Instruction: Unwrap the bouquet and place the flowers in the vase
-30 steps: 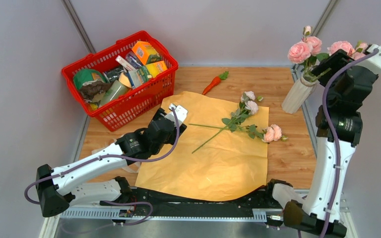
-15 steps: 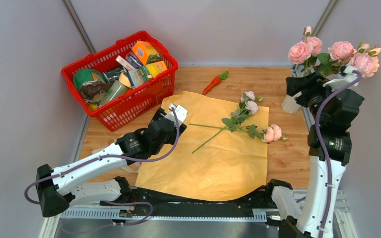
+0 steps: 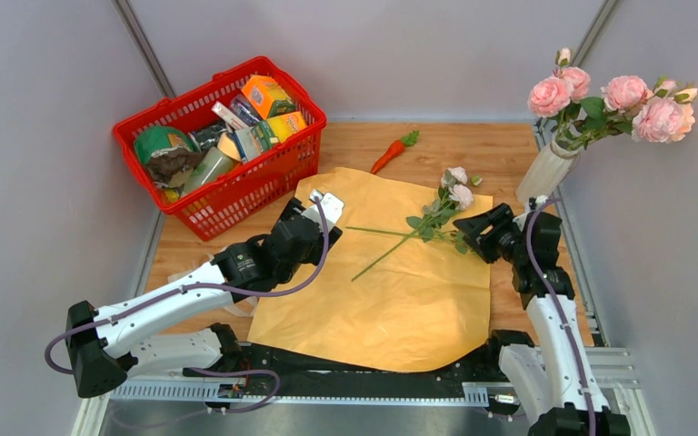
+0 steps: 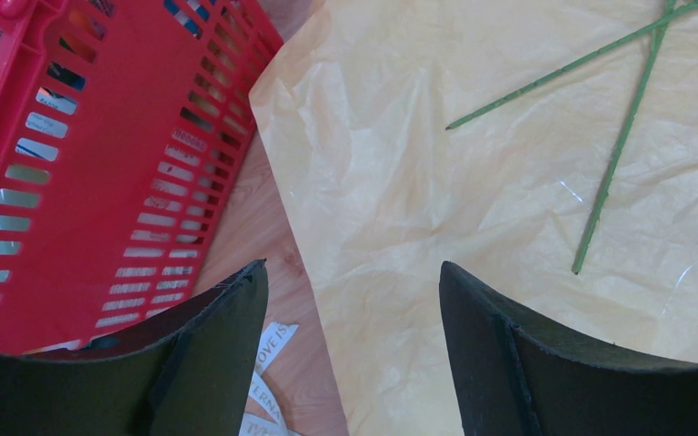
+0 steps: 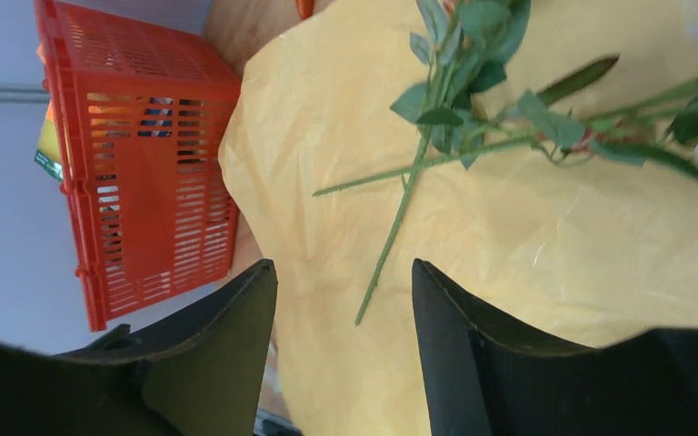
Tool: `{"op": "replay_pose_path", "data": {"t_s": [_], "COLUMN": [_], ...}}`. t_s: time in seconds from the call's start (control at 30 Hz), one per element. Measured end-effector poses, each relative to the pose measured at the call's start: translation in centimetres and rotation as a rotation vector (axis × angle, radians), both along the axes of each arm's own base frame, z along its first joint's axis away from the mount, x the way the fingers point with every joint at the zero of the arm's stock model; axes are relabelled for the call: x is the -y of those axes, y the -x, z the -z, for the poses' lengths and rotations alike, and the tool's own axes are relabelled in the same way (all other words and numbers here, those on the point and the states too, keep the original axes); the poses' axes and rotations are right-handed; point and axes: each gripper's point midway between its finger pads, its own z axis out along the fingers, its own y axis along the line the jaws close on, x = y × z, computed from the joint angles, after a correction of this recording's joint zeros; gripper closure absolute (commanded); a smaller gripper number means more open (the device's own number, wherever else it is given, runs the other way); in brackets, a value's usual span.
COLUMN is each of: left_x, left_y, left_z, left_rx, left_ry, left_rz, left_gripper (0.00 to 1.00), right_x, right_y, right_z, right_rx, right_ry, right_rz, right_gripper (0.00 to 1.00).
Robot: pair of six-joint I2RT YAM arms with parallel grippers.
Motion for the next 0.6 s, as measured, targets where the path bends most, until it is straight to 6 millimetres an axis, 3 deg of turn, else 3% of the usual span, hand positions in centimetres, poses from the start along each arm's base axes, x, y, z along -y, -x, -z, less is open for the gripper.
{"op": "replay_pose_path", "data": {"t_s": [0.13,0.3,0.43,0.6], "left_x": [0.0,0.0,0.0,0.0], "left_y": [0.0,0.0,0.0,0.0], "left_z": [0.0,0.0,0.0,0.0], "left_rx": [0.0,0.0,0.0,0.0], "left_ry": [0.0,0.0,0.0,0.0], "left_rz": [0.0,-0.001,-0.001,-0.001], "left_gripper": [0.23,0.23,0.23,0.23], "right_x": [-2.7,-5.0,-4.9,-4.2], "right_y": [0.5,0.5,0.1,-1.7], "right_z": [3.8,6.8,9.5,10.0], "right_rx": [-0.149,-0.244,-0.304,-0.273], "right_ry": [-0.121,-0.212,-0.261,-0.281], "right_rz": [0.02,0.043,0.115,0.194], "right_gripper": [0.45,0.57,0.59,0.59]}}
